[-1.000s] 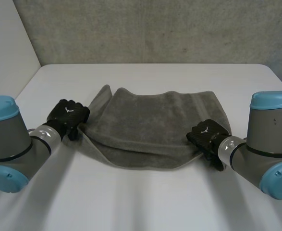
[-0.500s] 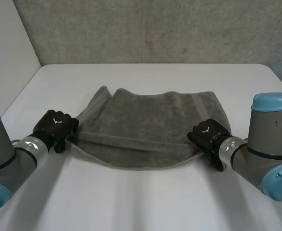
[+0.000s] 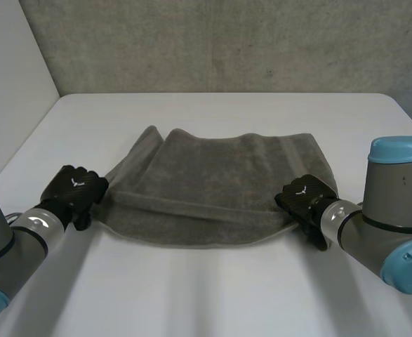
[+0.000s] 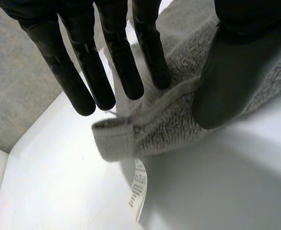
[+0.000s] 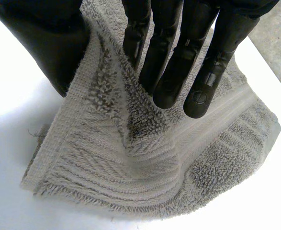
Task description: Fold the towel.
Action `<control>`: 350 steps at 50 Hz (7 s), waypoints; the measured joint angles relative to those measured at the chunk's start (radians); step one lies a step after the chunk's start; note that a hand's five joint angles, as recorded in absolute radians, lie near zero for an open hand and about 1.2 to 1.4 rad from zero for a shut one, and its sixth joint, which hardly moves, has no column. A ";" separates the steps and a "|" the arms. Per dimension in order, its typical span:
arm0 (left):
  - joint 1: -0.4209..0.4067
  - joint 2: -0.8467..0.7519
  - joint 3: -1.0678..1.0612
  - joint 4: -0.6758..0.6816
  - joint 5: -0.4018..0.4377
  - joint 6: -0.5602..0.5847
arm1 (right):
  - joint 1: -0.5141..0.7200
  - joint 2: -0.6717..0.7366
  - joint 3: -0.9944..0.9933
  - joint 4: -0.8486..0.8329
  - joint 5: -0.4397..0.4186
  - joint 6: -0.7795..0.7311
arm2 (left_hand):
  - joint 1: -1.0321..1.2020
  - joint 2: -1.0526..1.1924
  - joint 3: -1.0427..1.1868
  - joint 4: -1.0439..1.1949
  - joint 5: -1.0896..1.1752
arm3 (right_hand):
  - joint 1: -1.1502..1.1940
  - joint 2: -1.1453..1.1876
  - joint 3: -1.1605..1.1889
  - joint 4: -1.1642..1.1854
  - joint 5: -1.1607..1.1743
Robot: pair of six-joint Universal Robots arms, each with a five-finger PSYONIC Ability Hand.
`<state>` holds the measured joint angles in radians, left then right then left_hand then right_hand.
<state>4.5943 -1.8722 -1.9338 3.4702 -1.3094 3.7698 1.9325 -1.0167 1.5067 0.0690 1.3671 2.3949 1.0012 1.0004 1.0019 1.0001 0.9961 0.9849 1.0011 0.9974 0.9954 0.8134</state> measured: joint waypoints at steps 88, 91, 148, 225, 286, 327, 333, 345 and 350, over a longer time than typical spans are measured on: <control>0.018 0.282 0.296 -0.122 -0.036 -0.349 | -0.252 -0.406 -0.344 0.486 -0.107 -0.082 | 0.458 0.516 0.544 0.520 0.489 | 0.346 0.337 0.348 0.349 0.360; -0.016 0.165 0.370 -0.144 -0.067 -0.334 | -0.232 -0.306 -0.410 0.504 -0.091 -0.121 | 0.458 0.520 0.545 0.520 0.489 | 0.346 0.337 0.349 0.349 0.360; 0.060 0.366 0.048 -0.185 0.052 -0.302 | -0.201 -0.547 0.010 0.297 -0.103 -0.168 | 0.458 0.520 0.548 0.520 0.498 | 0.346 0.337 0.350 0.349 0.363; -0.168 -0.380 0.617 -0.030 -0.171 -0.199 | -0.143 0.035 -0.219 -0.268 0.084 0.021 | -0.729 -0.741 -0.757 -0.735 -0.776 | -0.753 -0.755 -0.753 -0.737 -0.753; -0.116 -0.020 0.230 -0.008 -0.008 -0.393 | -0.445 0.005 -0.103 -0.124 0.234 -0.352 | -0.730 -0.741 -0.760 -0.735 -0.776 | 0.327 0.322 0.345 0.347 0.347; -0.203 -0.057 0.364 -0.006 -0.021 -0.519 | 0.342 0.096 -0.121 -0.388 -0.119 0.026 | -0.733 -0.745 -0.761 -0.735 -0.778 | -0.732 -0.756 -0.745 -0.737 -0.753; -0.219 -0.064 0.375 -0.006 -0.022 -0.519 | 0.273 0.020 -0.090 -0.350 -0.111 0.121 | -0.733 -0.745 -0.761 -0.735 -0.778 | -0.752 -0.756 -0.753 -0.737 -0.753; -0.274 -0.073 0.373 -0.005 -0.022 -0.519 | 0.006 -0.131 0.108 -0.214 -0.072 0.252 | -0.733 -0.745 -0.761 -0.735 -0.778 | -0.730 -0.749 -0.742 -0.732 -0.734; -0.291 -0.084 0.370 -0.005 -0.021 -0.519 | -0.064 -0.135 0.183 -0.206 -0.072 0.246 | -0.733 -0.745 -0.761 -0.735 -0.778 | -0.553 -0.562 -0.559 -0.554 -0.535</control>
<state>4.3034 -1.9560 -1.5639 3.4653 -1.3306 3.2505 1.8681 -1.1519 1.6901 -0.1370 1.2948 2.6412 0.2680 0.2550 0.2413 0.2651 0.2179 0.4314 0.4394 0.4388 0.4418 0.2784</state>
